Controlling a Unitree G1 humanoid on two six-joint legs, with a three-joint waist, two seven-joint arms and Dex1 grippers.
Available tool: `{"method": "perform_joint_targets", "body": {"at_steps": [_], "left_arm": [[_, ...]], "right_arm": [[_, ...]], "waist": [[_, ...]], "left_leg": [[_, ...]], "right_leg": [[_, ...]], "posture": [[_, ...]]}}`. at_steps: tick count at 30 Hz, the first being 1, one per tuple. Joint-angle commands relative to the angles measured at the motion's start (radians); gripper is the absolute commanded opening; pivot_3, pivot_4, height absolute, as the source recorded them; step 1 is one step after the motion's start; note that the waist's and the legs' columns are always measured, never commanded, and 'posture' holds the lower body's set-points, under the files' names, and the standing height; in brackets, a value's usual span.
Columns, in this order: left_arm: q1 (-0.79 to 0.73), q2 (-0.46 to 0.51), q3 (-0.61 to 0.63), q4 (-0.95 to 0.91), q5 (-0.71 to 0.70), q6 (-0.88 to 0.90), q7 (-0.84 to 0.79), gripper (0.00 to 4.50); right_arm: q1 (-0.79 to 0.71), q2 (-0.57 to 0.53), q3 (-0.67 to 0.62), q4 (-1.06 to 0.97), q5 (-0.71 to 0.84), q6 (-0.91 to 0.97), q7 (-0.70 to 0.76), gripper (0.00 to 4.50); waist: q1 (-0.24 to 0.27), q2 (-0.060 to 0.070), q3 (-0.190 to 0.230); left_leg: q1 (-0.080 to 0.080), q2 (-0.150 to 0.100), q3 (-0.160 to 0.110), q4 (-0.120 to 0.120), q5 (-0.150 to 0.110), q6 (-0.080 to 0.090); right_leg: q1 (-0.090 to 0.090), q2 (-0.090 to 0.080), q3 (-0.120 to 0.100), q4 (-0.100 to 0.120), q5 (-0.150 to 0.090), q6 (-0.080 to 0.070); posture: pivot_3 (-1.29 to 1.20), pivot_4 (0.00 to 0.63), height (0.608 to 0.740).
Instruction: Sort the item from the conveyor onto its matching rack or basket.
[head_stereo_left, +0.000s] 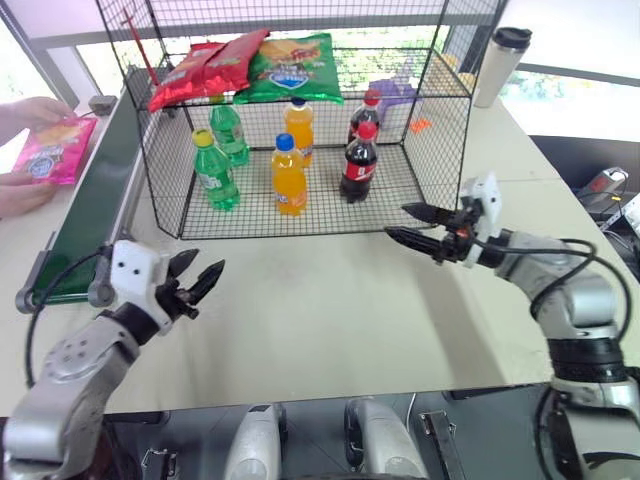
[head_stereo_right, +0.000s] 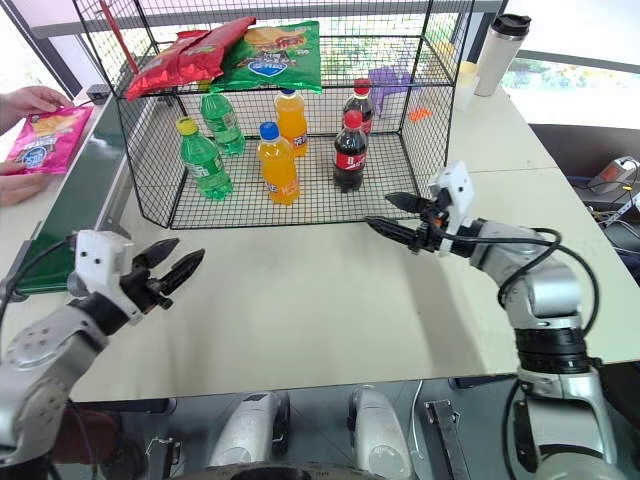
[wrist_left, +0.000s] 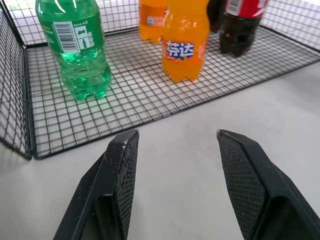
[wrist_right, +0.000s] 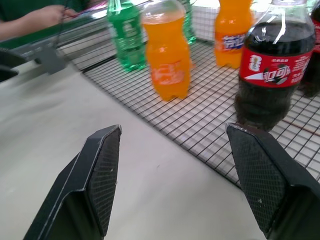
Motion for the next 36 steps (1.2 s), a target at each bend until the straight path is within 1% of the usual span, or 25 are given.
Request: {"method": "perform_joint_targets", "body": {"at_steps": [1,3,7,14,17,21,27,36], "left_arm": [[0.025,0.044,0.06,-0.052,-0.059,0.032,-0.031,2.58],[0.03,0.058,0.065,-0.047,-0.047,0.02,-0.035,2.58],[0.03,0.068,0.058,-0.015,-0.034,0.052,-0.002,2.58],[0.003,0.024,0.037,-0.01,0.055,0.051,0.122,2.58],[0.001,0.015,0.027,-0.01,0.082,0.049,0.145,2.58],[-0.003,0.007,0.042,0.007,0.043,0.061,0.114,2.58],[0.013,0.003,0.067,0.021,0.003,0.028,0.054,2.58],[0.018,0.005,0.059,0.014,-0.003,0.036,0.049,2.58]], "right_arm": [[0.003,-0.021,-0.012,-0.062,0.031,0.023,0.021,3.42],[0.004,-0.017,-0.014,-0.072,0.035,0.029,0.013,3.42],[0.02,0.025,-0.013,-0.074,0.031,0.025,-0.023,3.42],[0.014,0.063,0.004,-0.039,-0.012,-0.02,-0.053,3.42],[0.006,0.07,0.013,-0.025,-0.03,-0.04,-0.063,3.42],[-0.003,0.077,0.015,-0.009,-0.044,-0.058,-0.071,3.42],[-0.005,0.079,0.022,-0.002,-0.056,-0.052,-0.084,3.42],[-0.007,0.078,0.031,-0.005,-0.066,-0.043,-0.102,3.42]], "waist": [[-0.001,0.0,0.0],[-0.001,0.0,0.0],[0.0,0.0,0.0],[0.001,0.0,0.0],[0.0,0.0,0.0],[0.0,0.0,0.0],[0.0,0.0,0.0],[0.0,0.0,0.0]], "left_leg": [[0.0,0.0,0.0,0.0,0.0,0.0],[0.0,0.0,0.0,0.0,0.0,0.0],[0.0,0.0,0.0,0.0,0.0,0.0],[0.0,0.0,0.0,0.0,0.0,0.0],[0.0,0.0,0.0,0.0,0.0,0.0],[0.0,0.0,0.0,0.0,0.0,0.0],[0.0,0.0,0.0,0.0,0.0,0.0],[0.0,0.0,0.0,0.0,0.0,0.0]], "right_leg": [[0.0,0.0,0.0,0.0,0.0,0.0],[0.0,0.0,0.0,0.0,0.0,0.0],[0.0,0.0,0.0,0.0,0.0,0.0],[0.0,0.0,0.0,0.0,0.0,0.0],[0.0,0.0,0.0,0.0,0.0,0.0],[0.0,0.0,0.0,0.0,0.0,0.0],[0.0,0.0,0.0,0.0,0.0,0.0],[0.0,0.0,0.0,0.0,0.0,0.0]], "posture": [[0.0,0.15,0.74],[0.0,0.15,0.74],[0.0,0.15,0.74],[0.0,0.15,0.74],[0.0,0.15,0.74],[0.0,0.15,0.74],[0.0,0.15,0.74],[0.0,0.15,0.74]]}}
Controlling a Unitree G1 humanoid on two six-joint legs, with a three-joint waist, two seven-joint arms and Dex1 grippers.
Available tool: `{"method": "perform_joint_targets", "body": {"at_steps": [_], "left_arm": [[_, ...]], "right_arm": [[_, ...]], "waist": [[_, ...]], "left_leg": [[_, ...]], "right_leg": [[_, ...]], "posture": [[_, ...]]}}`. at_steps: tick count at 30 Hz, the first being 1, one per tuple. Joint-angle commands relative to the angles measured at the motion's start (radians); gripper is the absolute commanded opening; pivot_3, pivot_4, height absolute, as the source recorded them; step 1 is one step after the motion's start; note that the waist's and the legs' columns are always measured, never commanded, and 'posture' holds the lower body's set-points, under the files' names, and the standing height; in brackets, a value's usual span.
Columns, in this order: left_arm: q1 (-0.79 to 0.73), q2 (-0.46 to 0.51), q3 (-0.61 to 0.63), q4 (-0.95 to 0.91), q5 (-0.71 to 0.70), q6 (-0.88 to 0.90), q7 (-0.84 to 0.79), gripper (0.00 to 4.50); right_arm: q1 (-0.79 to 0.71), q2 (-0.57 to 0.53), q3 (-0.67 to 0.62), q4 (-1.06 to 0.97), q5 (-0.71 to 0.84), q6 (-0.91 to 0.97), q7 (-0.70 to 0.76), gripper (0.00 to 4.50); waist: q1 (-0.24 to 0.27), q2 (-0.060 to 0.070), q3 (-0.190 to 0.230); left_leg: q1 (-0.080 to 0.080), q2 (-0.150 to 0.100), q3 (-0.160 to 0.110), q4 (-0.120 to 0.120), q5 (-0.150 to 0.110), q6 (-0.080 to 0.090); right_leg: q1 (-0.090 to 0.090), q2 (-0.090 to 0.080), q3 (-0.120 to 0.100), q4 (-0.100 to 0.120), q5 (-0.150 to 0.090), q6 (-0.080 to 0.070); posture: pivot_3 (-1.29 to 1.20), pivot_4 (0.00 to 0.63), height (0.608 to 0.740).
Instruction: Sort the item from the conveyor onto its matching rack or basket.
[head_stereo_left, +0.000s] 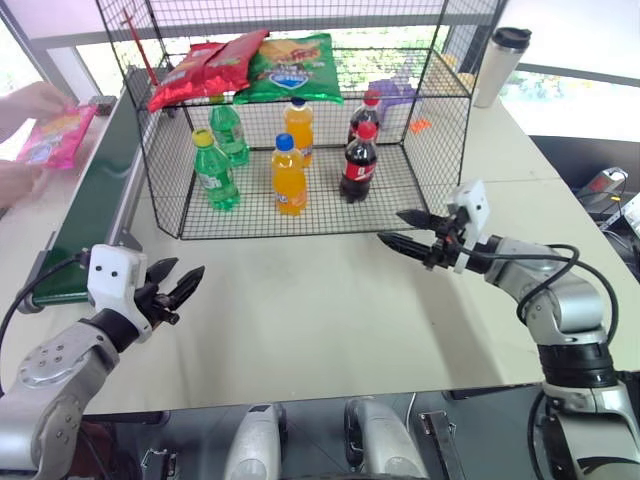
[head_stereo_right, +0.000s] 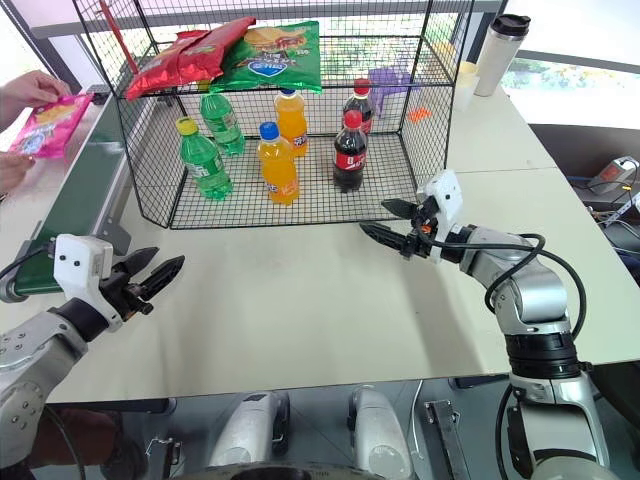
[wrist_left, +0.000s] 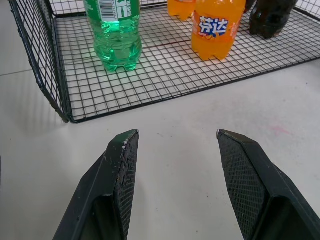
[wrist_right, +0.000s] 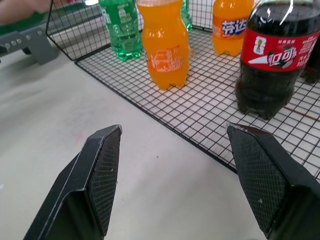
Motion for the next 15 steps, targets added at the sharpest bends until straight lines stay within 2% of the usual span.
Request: {"method": "perform_joint_targets", "body": {"at_steps": [1,15], "left_arm": [[0.004,0.004,0.017,-0.021,-0.006,-0.015,-0.006,2.58],[-0.036,-0.008,-0.03,-0.009,0.015,-0.017,0.011,2.58]], "right_arm": [[-0.017,0.002,-0.019,-0.017,0.004,-0.005,-0.01,3.42],[-0.011,0.008,-0.012,-0.036,0.003,-0.01,-0.037,3.42]], "waist": [[0.0,0.0,0.0],[0.0,0.0,0.0]], "left_leg": [[0.0,0.0,0.0,0.0,0.0,0.0],[0.0,0.0,0.0,0.0,0.0,0.0]], "right_leg": [[0.0,0.0,0.0,0.0,0.0,0.0],[0.0,0.0,0.0,0.0,0.0,0.0]], "posture": [[0.0,0.15,0.74],[0.0,0.15,0.74]]}}
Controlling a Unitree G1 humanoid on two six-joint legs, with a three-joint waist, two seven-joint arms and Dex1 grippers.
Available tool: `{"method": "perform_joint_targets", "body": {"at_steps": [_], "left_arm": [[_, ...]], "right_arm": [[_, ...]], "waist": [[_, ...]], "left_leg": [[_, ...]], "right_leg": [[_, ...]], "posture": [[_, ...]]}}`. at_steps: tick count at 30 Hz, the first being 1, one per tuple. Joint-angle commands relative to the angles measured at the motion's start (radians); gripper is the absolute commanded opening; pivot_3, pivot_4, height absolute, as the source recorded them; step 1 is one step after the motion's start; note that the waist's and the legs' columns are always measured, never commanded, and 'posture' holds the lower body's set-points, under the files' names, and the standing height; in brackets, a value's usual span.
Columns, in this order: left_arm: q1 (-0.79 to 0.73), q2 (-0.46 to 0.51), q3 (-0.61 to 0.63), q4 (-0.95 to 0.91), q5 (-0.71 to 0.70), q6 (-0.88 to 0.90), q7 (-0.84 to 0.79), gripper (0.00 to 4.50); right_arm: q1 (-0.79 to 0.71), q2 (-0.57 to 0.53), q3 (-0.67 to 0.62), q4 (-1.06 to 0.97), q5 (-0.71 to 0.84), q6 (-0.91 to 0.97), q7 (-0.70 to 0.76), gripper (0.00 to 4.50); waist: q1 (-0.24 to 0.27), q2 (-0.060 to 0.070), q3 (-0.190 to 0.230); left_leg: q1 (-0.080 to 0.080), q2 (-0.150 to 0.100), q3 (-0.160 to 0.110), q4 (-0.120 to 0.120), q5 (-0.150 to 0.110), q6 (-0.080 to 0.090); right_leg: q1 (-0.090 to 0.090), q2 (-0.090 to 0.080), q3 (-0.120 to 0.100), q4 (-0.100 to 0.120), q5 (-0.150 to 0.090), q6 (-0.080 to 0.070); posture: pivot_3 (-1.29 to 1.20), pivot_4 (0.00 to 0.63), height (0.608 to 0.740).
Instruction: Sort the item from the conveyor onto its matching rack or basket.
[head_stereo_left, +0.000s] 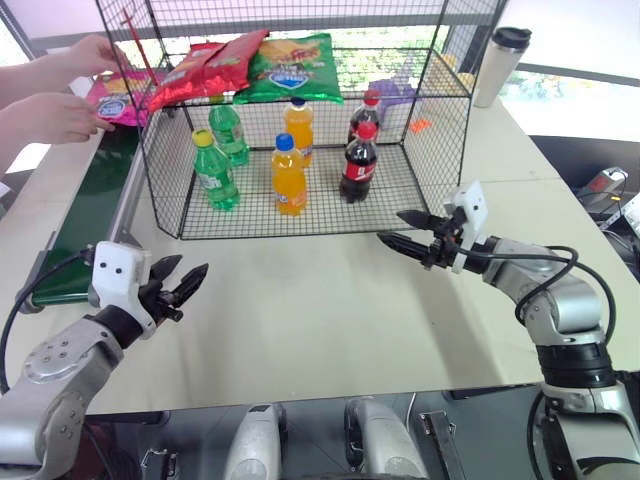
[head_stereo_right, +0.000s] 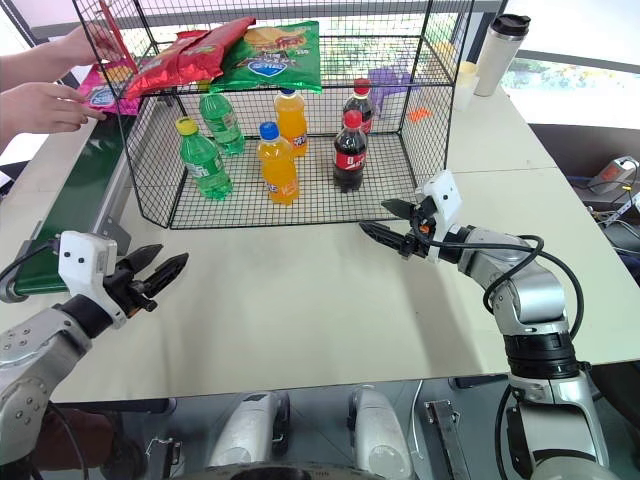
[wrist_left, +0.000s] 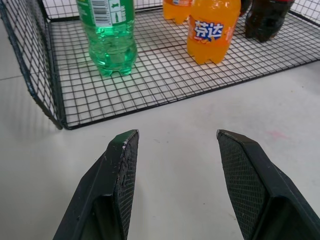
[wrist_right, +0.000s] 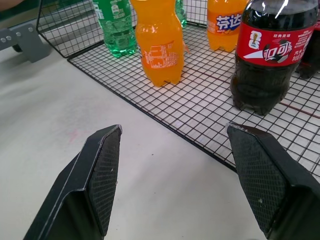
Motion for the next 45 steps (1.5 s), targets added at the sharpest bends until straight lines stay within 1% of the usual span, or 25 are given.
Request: {"method": "perform_joint_targets", "body": {"at_steps": [1,12,19,22,24,25,26,28,30,31,34,36,38,41,45], "left_arm": [[-0.009,0.003,-0.004,-0.015,0.012,-0.018,0.004,2.58],[0.012,-0.005,-0.002,-0.042,0.017,-0.013,0.015,2.58],[0.043,0.002,0.051,-0.093,0.004,-0.005,0.037,2.58],[0.05,0.029,0.102,-0.12,0.006,-0.004,0.035,2.58],[0.055,0.099,0.169,-0.145,0.05,-0.013,0.019,2.58],[0.066,0.155,0.22,-0.152,0.097,-0.026,0.004,2.58],[0.121,0.236,0.292,-0.151,0.199,-0.068,-0.043,2.58],[0.256,0.341,0.42,-0.124,0.406,-0.189,-0.13,2.58],[0.379,0.363,0.506,-0.074,0.548,-0.331,-0.187,2.58],[0.439,0.352,0.547,-0.036,0.612,-0.411,-0.202,2.58],[0.559,0.299,0.631,0.06,0.745,-0.627,-0.208,2.58],[0.626,0.261,0.67,0.119,0.852,-0.797,-0.163,2.58],[0.665,0.232,0.684,0.164,0.938,-0.925,-0.11,2.58],[0.695,0.196,0.682,0.229,1.038,-1.058,-0.03,2.58],[0.705,0.153,0.649,0.276,1.104,-1.138,0.028,2.58]], "right_arm": [[-0.012,0.006,-0.012,-0.034,0.002,-0.013,-0.005,3.42],[-0.028,-0.002,-0.004,-0.013,-0.006,-0.021,0.004,3.42],[-0.069,-0.002,0.0,0.024,-0.01,-0.018,0.032,3.42],[-0.098,0.009,-0.008,0.036,0.011,-0.002,0.044,3.42],[-0.127,0.015,-0.011,0.045,0.034,0.015,0.063,3.42],[-0.145,0.018,-0.012,0.051,0.05,0.026,0.079,3.42],[-0.169,0.025,-0.005,0.061,0.065,0.035,0.101,3.42],[-0.214,0.039,0.016,0.08,0.077,0.047,0.136,3.42],[-0.251,0.058,0.035,0.092,0.079,0.058,0.147,3.42],[-0.271,0.072,0.045,0.097,0.086,0.069,0.156,3.42],[-0.319,0.09,0.087,0.108,0.074,0.112,0.168,3.42],[-0.349,0.113,0.114,0.117,0.063,0.104,0.177,3.42],[-0.366,0.138,0.141,0.118,0.05,0.077,0.193,3.42],[-0.384,0.181,0.18,0.11,0.037,0.057,0.206,3.42],[-0.387,0.222,0.206,0.091,0.03,0.046,0.207,3.42]], "waist": [[0.0,0.0,0.0],[-0.001,0.0,0.0],[-0.001,0.0,0.0],[-0.001,0.0,0.0],[-0.002,0.0,0.0],[-0.002,0.0,0.0],[-0.002,-0.001,0.0],[-0.012,-0.002,0.0],[-0.011,0.001,0.0],[-0.01,0.002,0.0],[-0.009,0.002,0.0],[-0.006,0.002,0.0],[-0.003,0.002,0.0],[-0.002,0.001,-0.001],[-0.007,0.001,-0.001]], "left_leg": [[0.0,0.0,0.0,0.0,0.0,0.0],[0.0,0.0,0.0,0.0,0.0,0.0],[0.0,0.0,0.0,0.0,0.0,0.0],[0.0,0.0,0.0,0.0,0.0,0.0],[0.0,0.0,0.0,0.0,0.0,0.0],[0.0,0.0,0.0,0.0,0.0,0.0],[0.0,0.0,0.0,0.0,0.0,0.0],[0.0,0.001,0.0,-0.001,0.0,0.0],[0.0,0.001,0.004,-0.003,-0.001,0.001],[0.0,0.001,0.005,-0.004,-0.001,0.001],[0.0,0.002,0.005,-0.005,-0.002,0.0],[-0.001,0.003,0.006,-0.004,-0.003,-0.002],[-0.003,0.005,0.006,-0.004,-0.004,-0.003],[-0.008,0.007,0.007,-0.002,-0.004,-0.003],[-0.014,0.009,0.009,-0.001,-0.004,-0.003]], "right_leg": [[0.0,0.0,0.0,0.0,0.0,0.0],[0.0,0.0,0.0,0.0,0.0,0.0],[0.0,0.0,0.0,0.0,0.0,0.0],[0.0,0.0,0.0,0.0,0.0,0.0],[0.0,0.0,0.0,0.0,0.0,0.0],[0.0,0.0,0.0,0.0,0.0,0.0],[0.0,0.0,0.0,0.0,0.0,0.0],[-0.002,0.001,0.0,0.0,0.0,0.0],[-0.003,0.0,0.001,-0.001,0.0,-0.001],[-0.004,-0.001,0.002,-0.001,0.0,-0.001],[-0.005,-0.001,0.002,-0.002,0.0,-0.001],[-0.007,-0.002,0.002,-0.002,0.0,-0.001],[-0.009,-0.002,0.002,-0.002,0.0,-0.001],[-0.013,-0.003,0.002,-0.002,0.0,-0.002],[-0.017,-0.003,0.001,-0.002,0.001,-0.003]], "posture": [[0.0,0.15,0.74],[0.0,0.15,0.74],[0.0,0.15,0.74],[0.0,0.15,0.74],[0.0,0.15,0.74],[0.0,0.15,0.74],[0.0,0.15,0.74],[0.0,0.15,0.74],[0.0,0.15,0.74],[0.0,0.15,0.74],[0.0,0.15,0.74],[0.0,0.15,0.74],[0.0,0.15,0.74],[0.0,0.15,0.74],[0.0,0.15,0.74]]}}
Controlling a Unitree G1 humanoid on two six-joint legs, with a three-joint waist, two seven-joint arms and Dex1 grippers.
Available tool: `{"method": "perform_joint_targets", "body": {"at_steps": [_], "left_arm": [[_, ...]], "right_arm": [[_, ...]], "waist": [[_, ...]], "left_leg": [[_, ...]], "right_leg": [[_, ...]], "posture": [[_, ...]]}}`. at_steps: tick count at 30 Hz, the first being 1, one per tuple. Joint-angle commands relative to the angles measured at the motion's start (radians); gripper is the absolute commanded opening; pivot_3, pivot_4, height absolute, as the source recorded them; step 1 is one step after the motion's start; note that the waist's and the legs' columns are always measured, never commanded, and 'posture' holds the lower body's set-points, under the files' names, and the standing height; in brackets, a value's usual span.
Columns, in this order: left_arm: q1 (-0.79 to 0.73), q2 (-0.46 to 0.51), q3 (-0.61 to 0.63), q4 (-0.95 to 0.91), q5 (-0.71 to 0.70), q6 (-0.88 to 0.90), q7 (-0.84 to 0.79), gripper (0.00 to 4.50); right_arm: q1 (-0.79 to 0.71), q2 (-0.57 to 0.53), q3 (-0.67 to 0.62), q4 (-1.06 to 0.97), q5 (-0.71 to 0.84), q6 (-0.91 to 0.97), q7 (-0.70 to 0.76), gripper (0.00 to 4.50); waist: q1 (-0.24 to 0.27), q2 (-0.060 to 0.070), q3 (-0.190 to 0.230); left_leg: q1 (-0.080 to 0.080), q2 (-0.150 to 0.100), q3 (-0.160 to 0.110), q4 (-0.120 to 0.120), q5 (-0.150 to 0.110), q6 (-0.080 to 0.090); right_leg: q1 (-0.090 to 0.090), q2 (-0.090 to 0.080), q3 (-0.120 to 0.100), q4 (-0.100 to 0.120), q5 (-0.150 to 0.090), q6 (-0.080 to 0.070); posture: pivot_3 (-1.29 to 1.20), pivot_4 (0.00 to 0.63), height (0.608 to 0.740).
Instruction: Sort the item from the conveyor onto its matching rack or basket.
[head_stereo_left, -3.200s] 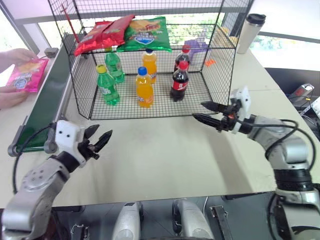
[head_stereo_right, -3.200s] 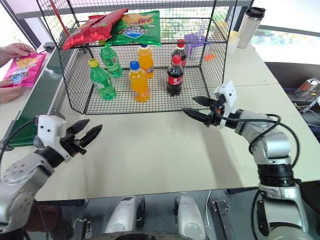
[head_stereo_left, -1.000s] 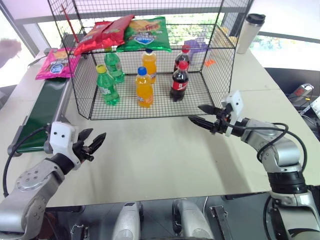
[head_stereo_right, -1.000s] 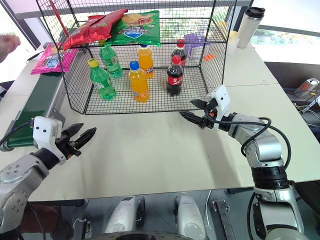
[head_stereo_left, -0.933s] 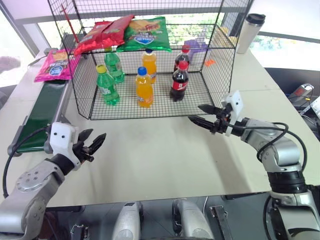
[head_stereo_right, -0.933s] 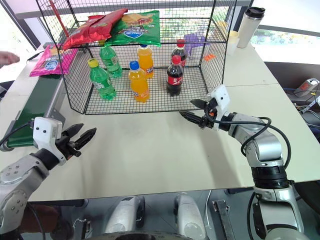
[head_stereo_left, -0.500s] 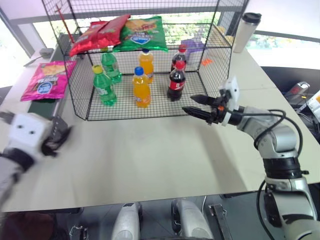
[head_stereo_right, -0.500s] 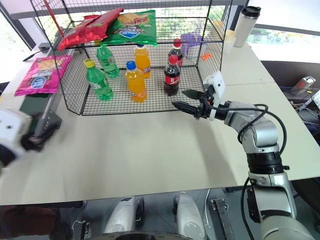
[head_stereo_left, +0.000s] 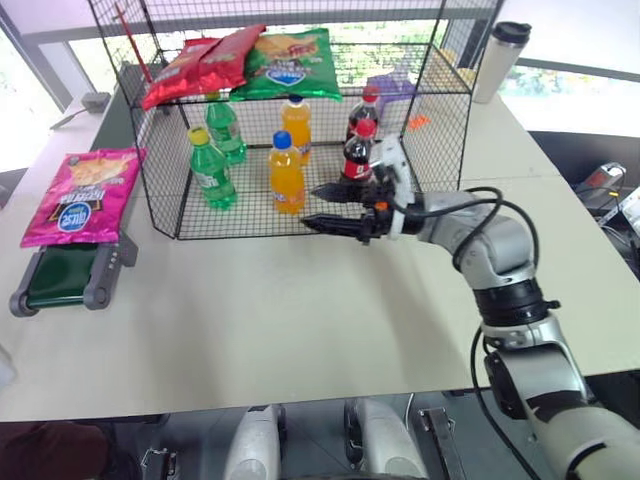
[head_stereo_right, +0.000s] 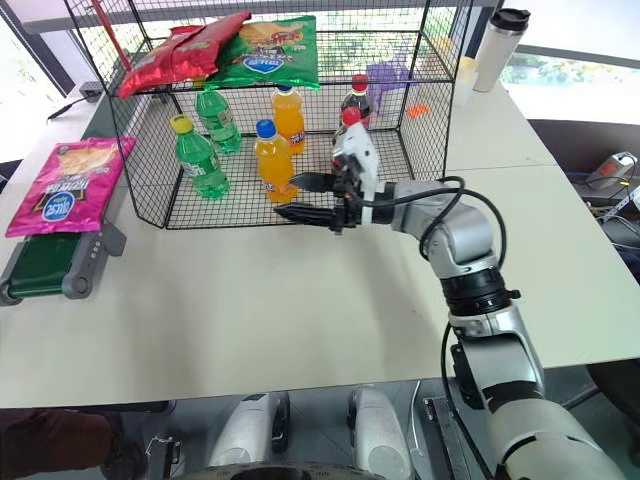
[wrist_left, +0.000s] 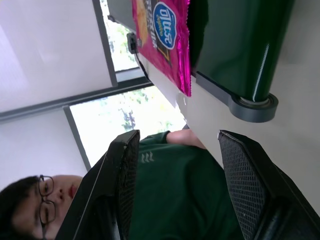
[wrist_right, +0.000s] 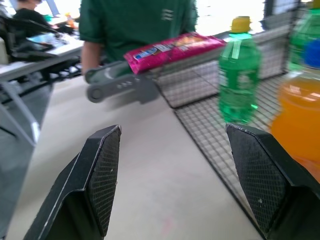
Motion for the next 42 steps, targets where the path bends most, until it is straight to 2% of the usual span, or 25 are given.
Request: {"method": "perform_joint_targets", "body": {"at_steps": [1,6,10,18,26,29,33,42], "left_arm": [[0.008,-0.031,-0.006,0.028,0.069,-0.071,0.063,2.58],[-0.027,-0.102,-0.073,0.05,0.136,-0.079,0.145,2.58],[-0.044,-0.11,-0.105,0.072,0.175,-0.083,0.184,2.58],[-0.097,-0.062,-0.15,0.116,0.195,-0.079,0.218,2.58],[-0.236,0.038,-0.264,0.203,0.217,-0.05,0.228,2.58],[-0.265,0.061,-0.292,0.222,0.222,-0.038,0.229,1.75],[-0.257,0.043,-0.302,0.205,0.203,-0.031,0.222,0.02],[-0.177,-0.046,-0.269,0.115,0.224,-0.005,0.256,0.02]], "right_arm": [[-0.019,0.013,0.001,-0.045,-0.002,-0.023,0.009,3.42],[0.0,0.012,0.009,-0.044,-0.011,-0.038,0.021,3.42],[0.014,0.006,0.005,-0.039,-0.016,-0.04,0.015,3.42],[0.041,0.004,0.001,-0.058,-0.026,-0.041,0.002,3.42],[0.064,0.0,-0.007,-0.089,-0.03,-0.032,-0.034,3.42],[0.073,-0.005,-0.01,-0.104,-0.03,-0.027,-0.049,3.46],[0.085,-0.012,-0.015,-0.119,-0.03,-0.022,-0.064,3.46],[0.09,-0.013,-0.016,-0.108,-0.037,-0.04,-0.08,3.46]], "waist": [[0.0,0.0,0.0],[-0.002,0.0,0.0],[0.0,-0.001,-0.001],[-0.002,-0.002,-0.002],[0.003,-0.002,-0.002],[0.0,-0.002,-0.002],[-0.006,-0.003,-0.002],[0.001,-0.003,-0.002]], "left_leg": [[-0.001,0.0,0.0,0.0,0.0,0.0],[-0.001,0.0,0.0,0.0,0.0,0.0],[0.0,0.002,0.0,0.001,0.0,0.0],[0.0,0.003,0.001,0.002,0.0,0.0],[0.001,0.004,0.001,0.002,0.0,0.0],[0.001,0.005,0.002,0.002,0.0,0.0],[0.001,0.005,0.003,0.002,0.0,0.0],[0.001,0.005,0.003,0.002,0.0,0.0]], "right_leg": [[-0.001,0.0,0.0,0.0,0.0,0.0],[-0.001,0.001,-0.001,0.001,0.0,0.0],[0.0,0.003,-0.002,0.001,0.0,0.0],[0.0,0.004,-0.002,0.002,0.001,-0.001],[0.0,0.004,-0.003,0.003,0.002,-0.001],[0.001,0.005,-0.003,0.003,0.002,-0.001],[0.0,0.004,-0.003,0.003,0.003,0.001],[0.001,0.004,-0.003,0.003,0.002,-0.001]], "posture": [[0.0,0.15,0.74],[0.0,0.15,0.74],[0.0,0.15,0.74],[0.0,0.15,0.74],[0.0,0.15,0.74],[0.0,0.15,0.74],[0.0,0.15,0.74],[0.0,0.15,0.74]]}}
